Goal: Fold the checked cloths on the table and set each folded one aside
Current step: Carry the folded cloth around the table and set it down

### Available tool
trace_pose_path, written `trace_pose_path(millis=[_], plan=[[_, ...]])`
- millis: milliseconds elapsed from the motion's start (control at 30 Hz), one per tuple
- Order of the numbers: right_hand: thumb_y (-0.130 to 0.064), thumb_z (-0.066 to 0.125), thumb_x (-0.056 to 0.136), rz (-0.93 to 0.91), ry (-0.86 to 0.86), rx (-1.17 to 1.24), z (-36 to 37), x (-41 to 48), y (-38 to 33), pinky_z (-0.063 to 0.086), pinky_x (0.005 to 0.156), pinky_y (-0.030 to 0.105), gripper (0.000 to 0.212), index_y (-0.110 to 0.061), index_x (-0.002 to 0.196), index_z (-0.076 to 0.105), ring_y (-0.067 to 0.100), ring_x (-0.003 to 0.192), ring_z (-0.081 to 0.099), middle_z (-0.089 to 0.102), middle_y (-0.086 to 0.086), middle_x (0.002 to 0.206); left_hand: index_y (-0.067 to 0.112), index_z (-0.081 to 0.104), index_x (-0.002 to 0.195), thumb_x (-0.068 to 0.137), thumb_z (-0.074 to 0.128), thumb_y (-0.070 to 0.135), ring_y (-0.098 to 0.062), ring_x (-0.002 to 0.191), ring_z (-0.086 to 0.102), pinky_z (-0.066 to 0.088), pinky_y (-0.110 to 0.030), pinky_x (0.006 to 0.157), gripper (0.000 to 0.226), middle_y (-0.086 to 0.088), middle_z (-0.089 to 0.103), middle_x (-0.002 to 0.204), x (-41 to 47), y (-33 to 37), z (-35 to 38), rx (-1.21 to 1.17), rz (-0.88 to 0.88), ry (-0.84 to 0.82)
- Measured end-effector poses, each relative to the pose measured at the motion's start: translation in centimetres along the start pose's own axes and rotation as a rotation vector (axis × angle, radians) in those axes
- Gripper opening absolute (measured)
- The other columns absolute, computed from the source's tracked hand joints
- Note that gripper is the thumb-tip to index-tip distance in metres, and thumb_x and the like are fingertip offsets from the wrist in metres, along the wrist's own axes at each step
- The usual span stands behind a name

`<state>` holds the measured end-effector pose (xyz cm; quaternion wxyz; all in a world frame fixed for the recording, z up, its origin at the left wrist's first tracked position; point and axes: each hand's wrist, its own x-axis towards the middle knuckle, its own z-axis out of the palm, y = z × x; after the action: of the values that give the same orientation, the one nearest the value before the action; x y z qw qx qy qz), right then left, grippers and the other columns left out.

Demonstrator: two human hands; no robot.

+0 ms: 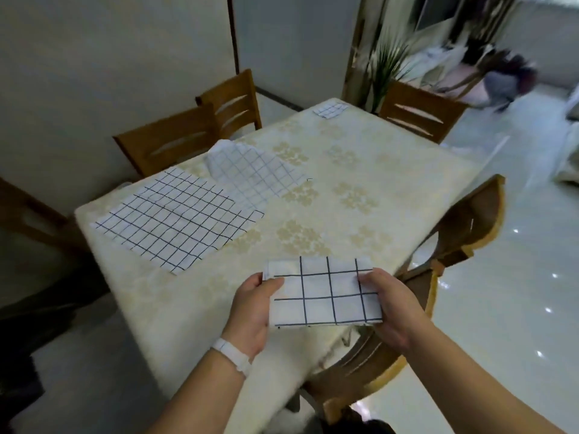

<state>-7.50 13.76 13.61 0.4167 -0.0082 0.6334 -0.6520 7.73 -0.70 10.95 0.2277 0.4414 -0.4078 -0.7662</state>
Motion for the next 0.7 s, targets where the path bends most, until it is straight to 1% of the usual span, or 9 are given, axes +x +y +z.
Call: trace_pose_path(millis=[67, 133, 200, 267, 367, 433, 533, 633, 700], plan=[[-0.012, 0.058, 0.085, -0.006, 0.038, 0.003, -1.0, -1.4, -0.3, 0.045, 0.071, 0.047, 0.017, -0.007, 0.101, 0.058, 0.038, 0.083, 0.059, 0.058, 0.022, 0.095, 0.005, 0.067, 0.095, 0.088, 0.058, -0.001, -0.034, 0.084, 0.069, 0.053, -0.051, 0.082, 0.012, -0.018, 0.073, 0.091, -0.6, -0.2, 1.1, 0.003, -0.014, -0.039], [-0.01, 0.056, 0.086, -0.006, 0.085, 0.011, -2.6, -2.5, -0.5, 0.046, 0.076, 0.051, 0.018, -0.004, 0.104, 0.058, 0.043, 0.09, 0.059, 0.058, 0.026, 0.099, 0.004, 0.067, 0.096, 0.088, 0.059, 0.0, -0.035, 0.085, 0.069, 0.054, -0.052, 0.082, 0.012, -0.02, 0.072, 0.094, -1.3, -0.6, 2.4, 0.019, -0.028, -0.077], [-0.008, 0.055, 0.088, -0.003, 0.129, 0.024, -4.3, -3.2, -0.6, 0.05, 0.08, 0.053, 0.017, -0.003, 0.104, 0.059, 0.046, 0.096, 0.061, 0.061, 0.03, 0.105, 0.005, 0.067, 0.094, 0.088, 0.059, 0.001, -0.035, 0.084, 0.069, 0.054, -0.052, 0.08, 0.011, -0.02, 0.072, 0.094, -1.7, -0.9, 3.7, 0.036, -0.036, -0.107], [-0.007, 0.053, 0.089, -0.008, 0.155, 0.049, -5.9, -3.9, -0.7, 0.051, 0.083, 0.052, 0.02, -0.003, 0.107, 0.059, 0.043, 0.095, 0.062, 0.063, 0.028, 0.107, 0.005, 0.067, 0.097, 0.089, 0.059, 0.002, -0.037, 0.087, 0.069, 0.054, -0.054, 0.081, 0.011, -0.02, 0.072, 0.097, -2.1, -1.2, 5.1, 0.051, -0.044, -0.138], [-0.005, 0.05, 0.089, -0.026, 0.197, 0.093, -8.6, -4.8, -0.7, 0.051, 0.077, 0.047, 0.025, 0.001, 0.111, 0.059, 0.039, 0.092, 0.062, 0.064, 0.026, 0.106, 0.003, 0.066, 0.105, 0.09, 0.059, 0.003, -0.039, 0.092, 0.068, 0.055, -0.053, 0.08, 0.017, -0.02, 0.072, 0.101, -2.9, -2.1, 7.7, 0.086, -0.058, -0.175], [-0.006, 0.052, 0.088, -0.019, 0.229, 0.118, -11.0, -5.3, -0.6, 0.053, 0.073, 0.045, 0.028, 0.0, 0.114, 0.059, 0.039, 0.091, 0.064, 0.064, 0.025, 0.108, 0.006, 0.066, 0.104, 0.091, 0.059, 0.004, -0.037, 0.089, 0.069, 0.057, -0.049, 0.076, 0.015, -0.018, 0.073, 0.099, -3.6, -3.0, 9.9, 0.117, -0.073, -0.199], [-0.007, 0.052, 0.088, -0.023, 0.276, 0.175, -15.0, -6.1, -0.4, 0.053, 0.075, 0.046, 0.029, 0.0, 0.115, 0.06, 0.039, 0.09, 0.064, 0.066, 0.024, 0.105, 0.007, 0.066, 0.103, 0.091, 0.058, 0.005, -0.036, 0.086, 0.069, 0.058, -0.045, 0.07, 0.015, -0.018, 0.072, 0.098, -4.7, -4.5, 13.2, 0.154, -0.099, -0.23], [-0.005, 0.051, 0.088, -0.041, 0.328, 0.233, -20.1, -7.4, -0.4, 0.052, 0.074, 0.043, 0.028, 0.002, 0.113, 0.061, 0.036, 0.086, 0.064, 0.067, 0.022, 0.099, 0.006, 0.064, 0.105, 0.091, 0.058, 0.005, -0.037, 0.086, 0.069, 0.058, -0.045, 0.068, 0.015, -0.02, 0.072, 0.097, -6.4, -7.1, 17.7, 0.198, -0.134, -0.262], [-0.004, 0.051, 0.088, -0.054, 0.36, 0.286, -23.9, -8.3, -0.4, 0.051, 0.071, 0.04, 0.026, 0.001, 0.111, 0.062, 0.034, 0.084, 0.063, 0.066, 0.021, 0.097, 0.007, 0.064, 0.106, 0.092, 0.057, 0.005, -0.038, 0.088, 0.069, 0.059, -0.048, 0.07, 0.016, -0.019, 0.072, 0.098, -7.8, -8.8, 21.0, 0.231, -0.156, -0.293]])
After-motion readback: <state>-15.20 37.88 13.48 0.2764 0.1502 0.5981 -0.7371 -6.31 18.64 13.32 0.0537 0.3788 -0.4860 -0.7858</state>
